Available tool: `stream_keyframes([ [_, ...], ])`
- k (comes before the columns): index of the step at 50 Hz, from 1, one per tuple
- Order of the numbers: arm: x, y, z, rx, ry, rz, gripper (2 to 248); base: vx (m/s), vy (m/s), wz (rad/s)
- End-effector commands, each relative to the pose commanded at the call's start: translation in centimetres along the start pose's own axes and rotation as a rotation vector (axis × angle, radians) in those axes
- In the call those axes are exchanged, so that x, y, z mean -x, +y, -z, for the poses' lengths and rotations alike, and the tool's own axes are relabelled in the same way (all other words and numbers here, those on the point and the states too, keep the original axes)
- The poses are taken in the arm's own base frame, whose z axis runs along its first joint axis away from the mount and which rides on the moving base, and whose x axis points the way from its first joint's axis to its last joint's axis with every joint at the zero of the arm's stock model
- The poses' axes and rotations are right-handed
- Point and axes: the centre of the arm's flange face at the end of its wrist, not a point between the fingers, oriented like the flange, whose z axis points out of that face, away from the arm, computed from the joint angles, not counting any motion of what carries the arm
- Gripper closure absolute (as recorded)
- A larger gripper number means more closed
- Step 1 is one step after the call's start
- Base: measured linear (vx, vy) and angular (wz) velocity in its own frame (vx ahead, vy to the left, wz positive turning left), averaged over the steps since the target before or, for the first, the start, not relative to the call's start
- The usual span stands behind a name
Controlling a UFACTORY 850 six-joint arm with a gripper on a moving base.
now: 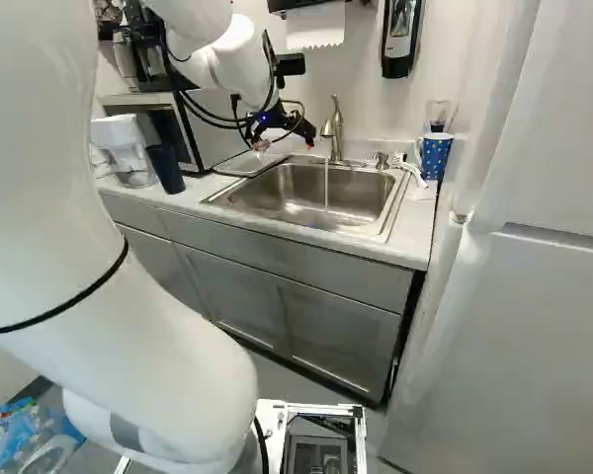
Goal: Rinse the cup and place it in the tray
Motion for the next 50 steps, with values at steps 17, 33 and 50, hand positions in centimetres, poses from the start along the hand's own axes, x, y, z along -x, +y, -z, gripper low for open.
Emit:
stream_keyframes([
  [17,2.2,1.8,1.3,0.024,-0.084,-0.033,3,0.0,0.0,0.0],
  [33,2.9,2.6,1.9,0.034,-0.095,-0.054,3,0.0,0.0,0.0],
  [50,2.9,2.6,1.9,0.034,-0.095,-0.054,3,0.0,0.0,0.0],
])
